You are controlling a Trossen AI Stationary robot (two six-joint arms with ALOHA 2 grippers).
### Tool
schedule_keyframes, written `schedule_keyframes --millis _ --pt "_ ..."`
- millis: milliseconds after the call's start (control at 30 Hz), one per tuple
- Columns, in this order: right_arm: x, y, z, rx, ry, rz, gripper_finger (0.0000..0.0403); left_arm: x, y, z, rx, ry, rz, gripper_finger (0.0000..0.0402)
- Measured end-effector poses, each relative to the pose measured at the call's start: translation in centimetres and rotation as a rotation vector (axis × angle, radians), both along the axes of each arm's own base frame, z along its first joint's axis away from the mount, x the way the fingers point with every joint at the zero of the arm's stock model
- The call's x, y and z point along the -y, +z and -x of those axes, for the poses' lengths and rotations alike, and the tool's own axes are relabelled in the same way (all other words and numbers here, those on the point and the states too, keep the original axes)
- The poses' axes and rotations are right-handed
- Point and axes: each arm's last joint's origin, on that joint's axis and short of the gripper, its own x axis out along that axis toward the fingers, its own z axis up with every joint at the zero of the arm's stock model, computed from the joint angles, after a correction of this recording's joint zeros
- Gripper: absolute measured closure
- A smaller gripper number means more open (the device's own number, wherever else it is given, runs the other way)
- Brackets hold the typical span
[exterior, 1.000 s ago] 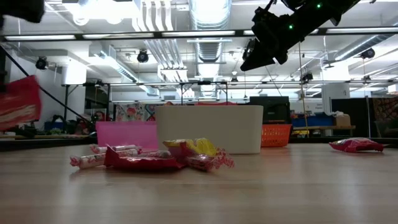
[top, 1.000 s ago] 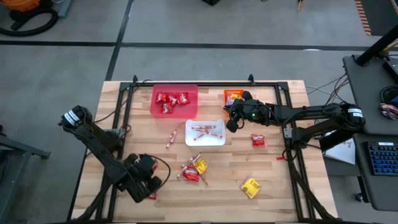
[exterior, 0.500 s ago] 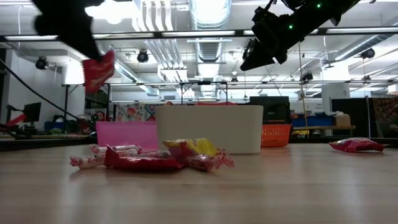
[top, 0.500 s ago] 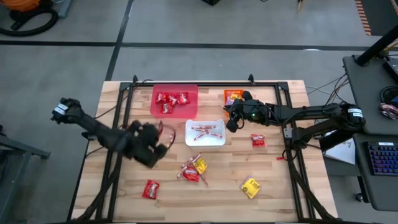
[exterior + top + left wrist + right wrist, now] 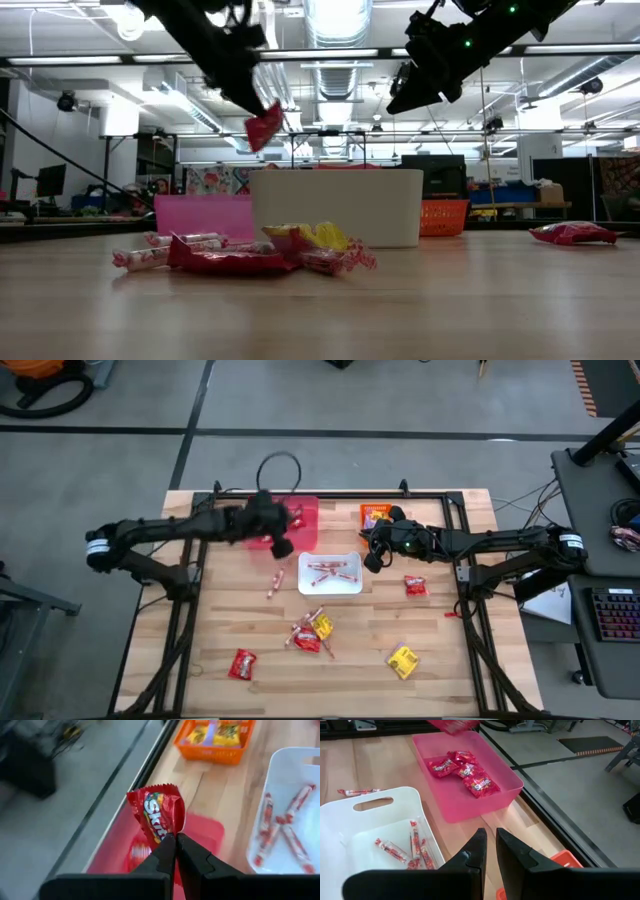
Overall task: Sort candy
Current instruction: Put the red chocolate into the red bin, then put the yellow candy into the orange bin
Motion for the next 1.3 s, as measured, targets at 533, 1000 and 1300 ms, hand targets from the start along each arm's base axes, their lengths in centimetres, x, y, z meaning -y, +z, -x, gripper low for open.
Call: schedule_keyframes --millis 533,1000,1300 --pt "0.0 0.0 0.0 0.008 -0.008 -0.015 0.0367 -10.1 -7.1 -3.4 -0.246 -0.038 0.003 0.0401" --pt "-0.3 -0.1 0.0 0.042 0.027 -0.137 0.0367 -10.7 -7.1 -4.4 -0.244 0.011 0.020 0.0330" --pt "-0.6 -0.9 0.3 0.009 0.051 -0.326 0.0367 -8.0 -4.6 -3.9 -0.105 0.077 0.088 0.0318"
